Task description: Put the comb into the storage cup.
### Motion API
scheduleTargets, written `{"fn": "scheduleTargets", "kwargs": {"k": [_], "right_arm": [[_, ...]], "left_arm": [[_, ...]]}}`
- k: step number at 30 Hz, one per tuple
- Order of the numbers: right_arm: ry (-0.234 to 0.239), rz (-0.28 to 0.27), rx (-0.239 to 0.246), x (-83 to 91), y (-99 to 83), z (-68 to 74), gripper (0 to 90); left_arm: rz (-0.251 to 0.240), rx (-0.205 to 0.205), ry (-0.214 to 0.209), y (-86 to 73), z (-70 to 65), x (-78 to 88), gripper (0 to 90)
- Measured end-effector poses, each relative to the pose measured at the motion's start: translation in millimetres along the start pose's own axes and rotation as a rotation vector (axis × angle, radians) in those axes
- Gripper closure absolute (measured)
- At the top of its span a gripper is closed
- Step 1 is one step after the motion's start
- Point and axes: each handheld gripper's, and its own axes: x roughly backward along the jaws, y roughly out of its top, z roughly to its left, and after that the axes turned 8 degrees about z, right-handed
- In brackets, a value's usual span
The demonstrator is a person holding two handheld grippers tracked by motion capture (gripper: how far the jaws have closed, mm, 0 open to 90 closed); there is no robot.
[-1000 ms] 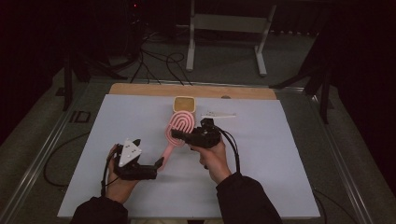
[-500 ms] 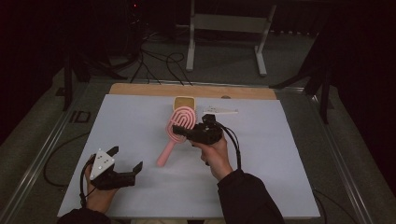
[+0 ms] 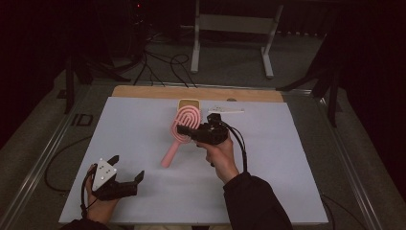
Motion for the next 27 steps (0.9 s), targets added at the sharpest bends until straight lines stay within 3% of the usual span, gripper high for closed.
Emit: {"fn": "scheduleTargets", "kwargs": {"k": [4, 27], "right_arm": [[-0.004, -0.001, 0.002, 0.7, 3.7, 0.4, 63.7], [-0.025, -0.016, 0.011, -3.1, 29.2, 3.6, 63.7]], "left_arm": [[0.01, 0.001, 0.022, -2.4, -0.2, -2.2, 0.1], [0.001, 0.009, 0.042, -3.5, -3.4, -4.1, 0.1]]}}
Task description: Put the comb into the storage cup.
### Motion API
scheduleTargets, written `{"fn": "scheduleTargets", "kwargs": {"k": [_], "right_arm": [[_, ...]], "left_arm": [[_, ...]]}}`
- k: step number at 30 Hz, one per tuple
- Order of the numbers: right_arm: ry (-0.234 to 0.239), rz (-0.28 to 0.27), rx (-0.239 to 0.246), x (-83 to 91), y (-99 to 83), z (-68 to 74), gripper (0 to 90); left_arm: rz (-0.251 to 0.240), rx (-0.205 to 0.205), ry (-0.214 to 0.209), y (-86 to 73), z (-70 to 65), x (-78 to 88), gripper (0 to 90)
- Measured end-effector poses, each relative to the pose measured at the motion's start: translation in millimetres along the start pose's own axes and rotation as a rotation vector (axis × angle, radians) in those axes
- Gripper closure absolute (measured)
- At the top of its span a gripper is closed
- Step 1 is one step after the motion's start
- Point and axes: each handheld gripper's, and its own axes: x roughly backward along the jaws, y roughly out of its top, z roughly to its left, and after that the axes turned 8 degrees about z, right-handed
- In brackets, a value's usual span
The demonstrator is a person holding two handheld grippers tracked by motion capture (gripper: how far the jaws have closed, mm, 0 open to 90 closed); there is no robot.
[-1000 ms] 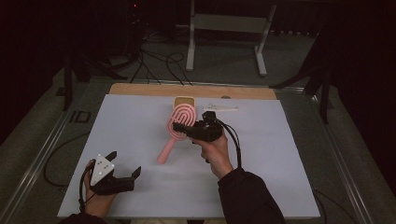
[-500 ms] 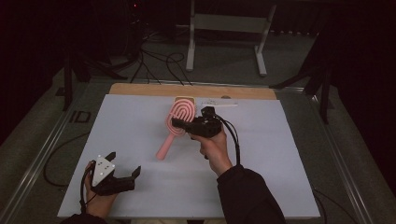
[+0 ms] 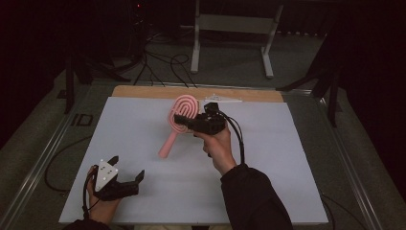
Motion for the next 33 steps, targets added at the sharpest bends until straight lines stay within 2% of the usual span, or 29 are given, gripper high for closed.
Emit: {"fn": "scheduleTargets", "kwargs": {"k": [3, 26, 33], "right_arm": [[0.004, -0.013, -0.006, 0.2, 4.0, -0.7, 63.8], [-0.033, -0.003, 0.025, -8.0, 30.3, 4.0, 63.7], [-0.037, -0.007, 0.011, -10.3, 33.1, 0.0, 63.8]], "left_arm": [[-0.001, -0.002, 0.001, 0.0, -0.8, -0.2, 0.1], [-0.022, 0.011, 0.006, 0.1, -0.9, 2.0, 0.1], [-0.026, 0.018, 0.008, 0.2, 0.2, 1.8, 0.2]]}}
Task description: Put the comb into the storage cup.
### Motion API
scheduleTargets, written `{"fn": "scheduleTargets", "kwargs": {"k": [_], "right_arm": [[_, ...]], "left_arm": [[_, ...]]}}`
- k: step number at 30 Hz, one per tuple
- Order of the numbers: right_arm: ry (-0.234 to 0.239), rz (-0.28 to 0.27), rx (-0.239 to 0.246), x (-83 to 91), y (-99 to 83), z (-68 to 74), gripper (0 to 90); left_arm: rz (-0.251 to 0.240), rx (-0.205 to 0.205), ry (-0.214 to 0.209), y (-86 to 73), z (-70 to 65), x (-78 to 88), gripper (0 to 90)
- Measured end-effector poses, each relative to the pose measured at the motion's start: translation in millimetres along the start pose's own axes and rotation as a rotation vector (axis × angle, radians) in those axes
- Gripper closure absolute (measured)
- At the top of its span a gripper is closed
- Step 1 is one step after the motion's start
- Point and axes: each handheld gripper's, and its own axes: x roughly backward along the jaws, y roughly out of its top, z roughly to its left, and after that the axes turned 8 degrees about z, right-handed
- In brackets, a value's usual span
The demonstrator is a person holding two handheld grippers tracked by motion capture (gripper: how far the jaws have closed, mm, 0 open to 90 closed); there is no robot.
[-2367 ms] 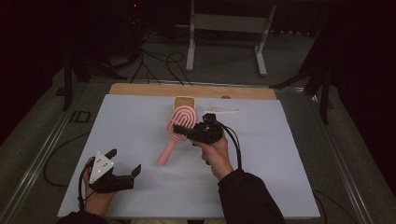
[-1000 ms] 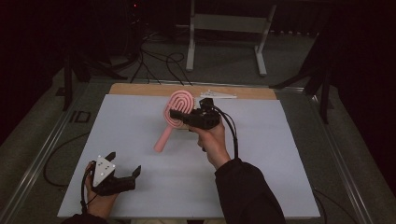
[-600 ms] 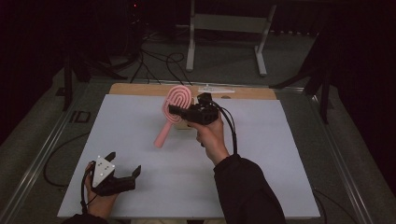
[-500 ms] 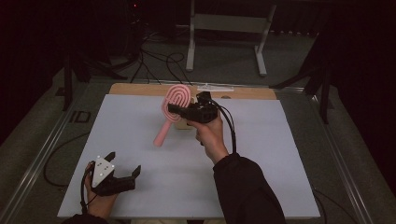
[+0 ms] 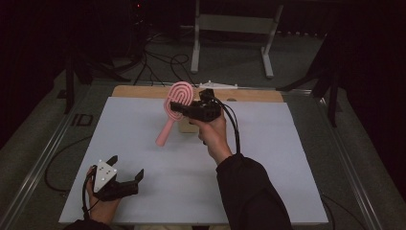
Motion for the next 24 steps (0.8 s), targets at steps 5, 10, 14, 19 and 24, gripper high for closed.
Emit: {"fn": "scheduleTargets", "kwargs": {"k": [5, 10, 14, 19, 24], "right_arm": [[-0.01, 0.0, -0.006, -0.4, 2.1, -2.0, 63.7], [-0.021, 0.0, 0.002, -0.8, 5.5, -2.4, 63.7], [-0.025, -0.005, 0.004, -0.7, 8.4, -2.1, 63.8], [-0.033, -0.02, 0.005, 0.2, 14.3, -3.4, 63.8], [-0.042, -0.033, -0.003, -1.4, 18.3, -6.7, 63.8]], "left_arm": [[-0.001, 0.001, 0.001, -0.2, 0.1, 0.1, 0.2], [-0.002, -0.001, 0.002, -0.2, -0.1, 0.4, 0.1], [-0.002, -0.003, 0.001, -0.4, -0.1, 0.2, 0.1], [-0.002, -0.004, 0.0, -0.4, -0.2, 0.1, 0.2], [-0.003, -0.002, 0.0, -0.6, -0.2, 0.2, 0.2]]}}
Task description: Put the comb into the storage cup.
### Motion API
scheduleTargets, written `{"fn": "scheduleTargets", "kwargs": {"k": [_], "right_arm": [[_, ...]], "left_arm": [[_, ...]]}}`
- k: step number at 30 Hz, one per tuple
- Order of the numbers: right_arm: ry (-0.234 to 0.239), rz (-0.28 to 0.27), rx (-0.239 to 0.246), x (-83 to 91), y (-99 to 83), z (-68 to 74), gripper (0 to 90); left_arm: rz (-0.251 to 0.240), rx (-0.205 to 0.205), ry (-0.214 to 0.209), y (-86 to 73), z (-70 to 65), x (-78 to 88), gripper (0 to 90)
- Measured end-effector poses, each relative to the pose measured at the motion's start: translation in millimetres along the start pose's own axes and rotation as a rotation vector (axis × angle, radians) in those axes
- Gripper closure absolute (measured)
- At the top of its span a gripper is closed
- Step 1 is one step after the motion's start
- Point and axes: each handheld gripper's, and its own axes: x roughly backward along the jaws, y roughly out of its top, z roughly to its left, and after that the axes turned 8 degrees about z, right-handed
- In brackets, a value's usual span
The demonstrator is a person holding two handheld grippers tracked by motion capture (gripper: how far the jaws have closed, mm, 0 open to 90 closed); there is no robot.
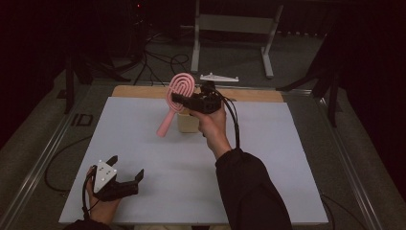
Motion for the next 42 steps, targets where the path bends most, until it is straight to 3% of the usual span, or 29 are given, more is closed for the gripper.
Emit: {"fn": "scheduleTargets", "kwargs": {"k": [25, 42], "right_arm": [[-0.012, -0.011, -0.04, -12.9, 14.0, -12.6, 63.8], [-0.092, -0.027, -0.07, -8.2, 24.5, -26.5, 63.8]], "left_arm": [[0.004, 0.02, -0.003, 0.1, 1.6, -2.9, 0.2], [0.002, 0.017, -0.009, 1.7, 1.1, -5.3, 0.2]]}}
